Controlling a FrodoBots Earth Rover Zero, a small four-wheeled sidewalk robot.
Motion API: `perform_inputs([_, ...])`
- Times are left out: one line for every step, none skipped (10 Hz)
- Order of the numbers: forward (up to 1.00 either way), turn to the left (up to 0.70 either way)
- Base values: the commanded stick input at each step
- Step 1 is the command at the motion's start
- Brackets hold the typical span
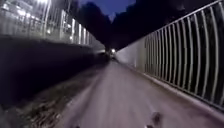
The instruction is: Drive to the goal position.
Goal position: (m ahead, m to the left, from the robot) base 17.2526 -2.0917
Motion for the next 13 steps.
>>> perform_inputs([0.7,0.0])
perform_inputs([0.7,0.0])
perform_inputs([0.7,0.0])
perform_inputs([0.7,0.0])
perform_inputs([0.7,0.0])
perform_inputs([0.7,0.0])
perform_inputs([0.7,0.0])
perform_inputs([0.7,0.0])
perform_inputs([0.7,0.0])
perform_inputs([0.7,0.0])
perform_inputs([0.7,0.0])
perform_inputs([0.7,0.0])
perform_inputs([0.7,0.0])
